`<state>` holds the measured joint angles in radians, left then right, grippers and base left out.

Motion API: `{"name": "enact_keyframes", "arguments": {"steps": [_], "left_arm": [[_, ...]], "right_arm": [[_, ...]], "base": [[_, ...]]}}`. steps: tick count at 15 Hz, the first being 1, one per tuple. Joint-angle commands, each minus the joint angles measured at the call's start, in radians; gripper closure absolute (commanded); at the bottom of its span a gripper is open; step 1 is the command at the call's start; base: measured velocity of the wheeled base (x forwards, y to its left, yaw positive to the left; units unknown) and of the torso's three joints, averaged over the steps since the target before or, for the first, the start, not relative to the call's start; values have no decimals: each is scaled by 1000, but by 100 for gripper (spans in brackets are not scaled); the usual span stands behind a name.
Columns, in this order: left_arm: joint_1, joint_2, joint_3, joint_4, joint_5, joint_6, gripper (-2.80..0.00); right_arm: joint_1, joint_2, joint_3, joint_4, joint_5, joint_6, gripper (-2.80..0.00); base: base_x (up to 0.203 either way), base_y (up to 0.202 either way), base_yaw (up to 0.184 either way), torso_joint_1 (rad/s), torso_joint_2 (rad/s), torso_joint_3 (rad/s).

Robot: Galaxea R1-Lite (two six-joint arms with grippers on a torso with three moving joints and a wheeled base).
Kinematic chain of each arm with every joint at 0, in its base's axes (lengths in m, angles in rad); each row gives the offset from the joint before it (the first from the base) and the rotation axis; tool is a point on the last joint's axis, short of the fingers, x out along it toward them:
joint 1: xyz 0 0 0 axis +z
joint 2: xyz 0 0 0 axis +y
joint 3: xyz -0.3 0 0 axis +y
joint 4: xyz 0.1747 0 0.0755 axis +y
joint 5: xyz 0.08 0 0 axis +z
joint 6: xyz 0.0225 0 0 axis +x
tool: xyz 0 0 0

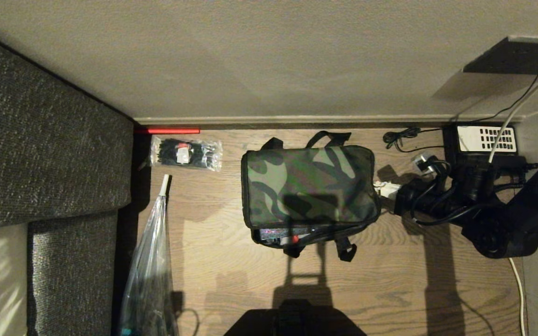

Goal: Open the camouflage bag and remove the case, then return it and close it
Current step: Open the top of the storage box

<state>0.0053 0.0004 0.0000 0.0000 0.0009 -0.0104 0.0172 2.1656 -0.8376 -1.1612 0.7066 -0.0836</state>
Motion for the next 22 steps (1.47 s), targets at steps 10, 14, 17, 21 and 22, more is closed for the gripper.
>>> {"name": "enact_keyframes", "arguments": {"steps": [10, 14, 17, 21, 22], "left_arm": [[1, -2, 2, 0, 1, 0, 0], [1, -2, 2, 0, 1, 0, 0], [1, -2, 2, 0, 1, 0, 0], [1, -2, 2, 0, 1, -1, 0], [1, -2, 2, 0, 1, 0, 0]], "right_arm": [[-2, -170, 244, 69, 7, -15, 0], [-2, -181, 274, 79, 7, -16, 0], [-2, -189, 300, 160, 26, -20, 0], [-2, -193, 288, 188, 31, -57, 0], [-2, -194, 282, 192, 30, -51, 0]], "base": [[0, 0, 0, 0, 0, 0], [0, 0, 0, 0, 0, 0], [0, 0, 0, 0, 0, 0], [0, 0, 0, 0, 0, 0], [0, 0, 0, 0, 0, 0]]}}
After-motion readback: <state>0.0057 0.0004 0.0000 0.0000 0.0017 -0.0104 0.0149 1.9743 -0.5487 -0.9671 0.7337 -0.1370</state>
